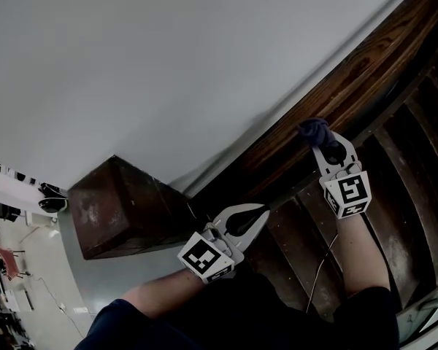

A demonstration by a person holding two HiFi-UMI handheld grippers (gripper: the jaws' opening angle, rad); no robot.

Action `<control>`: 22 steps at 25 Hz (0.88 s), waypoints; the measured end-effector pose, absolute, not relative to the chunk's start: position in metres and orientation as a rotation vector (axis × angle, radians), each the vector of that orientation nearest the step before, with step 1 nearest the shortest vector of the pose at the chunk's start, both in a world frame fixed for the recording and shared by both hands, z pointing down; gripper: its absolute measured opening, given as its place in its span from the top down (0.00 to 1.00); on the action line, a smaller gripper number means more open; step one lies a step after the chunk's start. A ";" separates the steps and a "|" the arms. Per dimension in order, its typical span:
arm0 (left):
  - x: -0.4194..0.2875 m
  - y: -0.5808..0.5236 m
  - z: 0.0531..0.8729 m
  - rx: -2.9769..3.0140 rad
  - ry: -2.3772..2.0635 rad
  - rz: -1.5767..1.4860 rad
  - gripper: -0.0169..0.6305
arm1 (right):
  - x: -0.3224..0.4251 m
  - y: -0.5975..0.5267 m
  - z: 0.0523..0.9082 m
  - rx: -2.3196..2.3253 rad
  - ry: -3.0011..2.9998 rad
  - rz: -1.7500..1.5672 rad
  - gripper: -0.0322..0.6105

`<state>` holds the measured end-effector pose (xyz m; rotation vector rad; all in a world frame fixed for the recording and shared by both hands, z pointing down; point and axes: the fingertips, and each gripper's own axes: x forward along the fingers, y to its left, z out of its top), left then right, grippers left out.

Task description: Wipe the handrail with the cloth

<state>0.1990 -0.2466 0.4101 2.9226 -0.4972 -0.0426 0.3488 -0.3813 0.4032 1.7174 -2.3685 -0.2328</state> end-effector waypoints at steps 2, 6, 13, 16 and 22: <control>0.191 -0.246 0.422 2.936 -0.495 -0.040 0.97 | 0.354 -0.384 0.409 1.737 -2.351 -0.235 0.81; 0.185 -0.246 0.433 2.962 -0.496 -0.037 0.97 | 0.369 -0.391 0.412 1.761 -2.318 -0.251 0.81; 0.220 -0.253 0.389 3.008 -0.461 -0.090 0.97 | 0.427 -0.408 0.364 1.862 -2.256 -0.267 0.81; 0.230 -0.257 0.380 3.023 -0.449 -0.105 0.97 | 0.445 -0.415 0.353 1.900 -2.225 -0.278 0.81; 0.229 -0.262 0.384 3.018 -0.464 -0.123 0.97 | 0.419 -0.411 0.378 1.869 -2.247 -0.292 0.81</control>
